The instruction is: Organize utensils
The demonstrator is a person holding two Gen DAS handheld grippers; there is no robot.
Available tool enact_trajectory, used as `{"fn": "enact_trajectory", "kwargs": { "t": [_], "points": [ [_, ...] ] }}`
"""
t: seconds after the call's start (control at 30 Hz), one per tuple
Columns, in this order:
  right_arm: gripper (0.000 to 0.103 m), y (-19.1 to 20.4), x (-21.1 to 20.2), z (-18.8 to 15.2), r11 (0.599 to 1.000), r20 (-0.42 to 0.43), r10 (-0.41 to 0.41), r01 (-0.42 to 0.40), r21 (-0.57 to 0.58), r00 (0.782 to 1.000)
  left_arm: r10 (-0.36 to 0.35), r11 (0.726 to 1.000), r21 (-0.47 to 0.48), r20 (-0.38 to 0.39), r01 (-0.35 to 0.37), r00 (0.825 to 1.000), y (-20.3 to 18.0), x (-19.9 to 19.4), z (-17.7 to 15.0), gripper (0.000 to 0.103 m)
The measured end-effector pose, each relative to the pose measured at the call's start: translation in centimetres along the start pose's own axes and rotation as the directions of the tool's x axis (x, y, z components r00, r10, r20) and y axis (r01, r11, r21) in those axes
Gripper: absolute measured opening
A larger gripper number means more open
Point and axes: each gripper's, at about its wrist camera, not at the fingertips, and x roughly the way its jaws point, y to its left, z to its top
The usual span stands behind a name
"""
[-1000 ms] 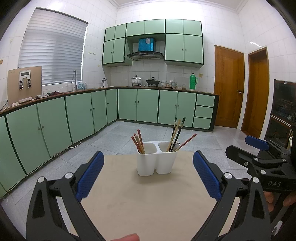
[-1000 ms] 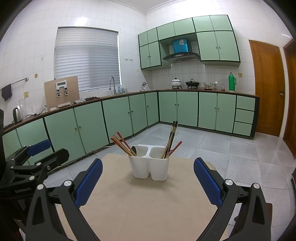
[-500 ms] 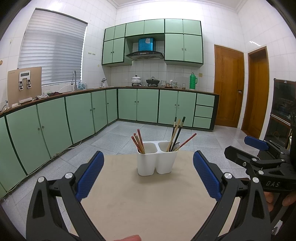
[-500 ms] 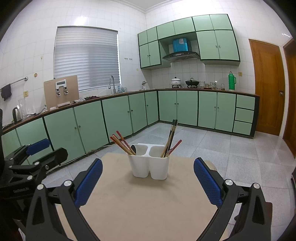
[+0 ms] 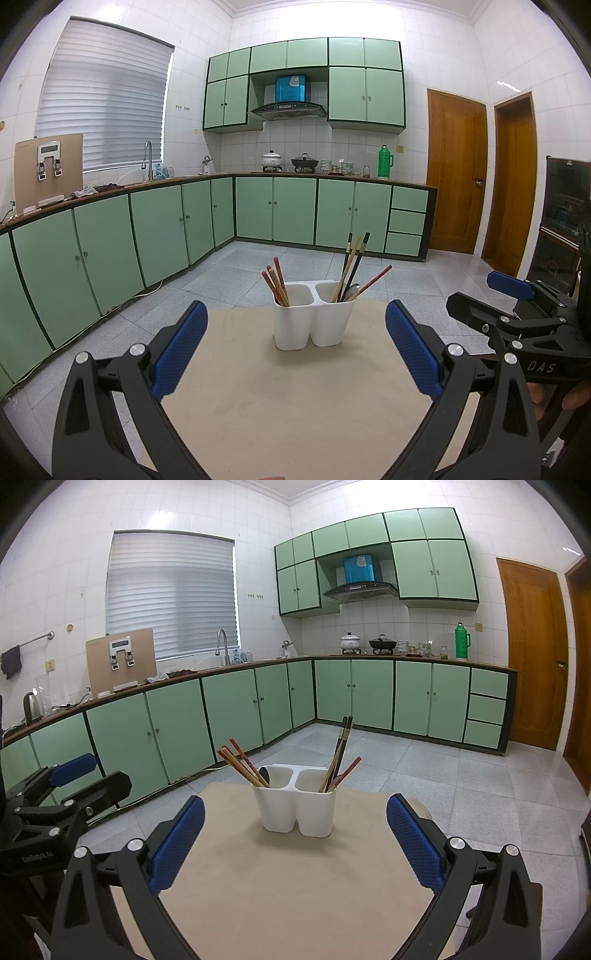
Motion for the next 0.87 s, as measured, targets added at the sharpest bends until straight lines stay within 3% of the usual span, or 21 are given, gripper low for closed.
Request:
{"fn": "enact_trajectory", "kwargs": {
  "t": [0.87],
  "points": [
    [0.097,-0.33,-0.09,0.03,1.000,0.001,-0.018,0.018,-0.015,1.000,-0.002,1.000,-0.004,-0.005,0.002,1.000,0.14,-0.02,0.45,0.094]
  ]
}}
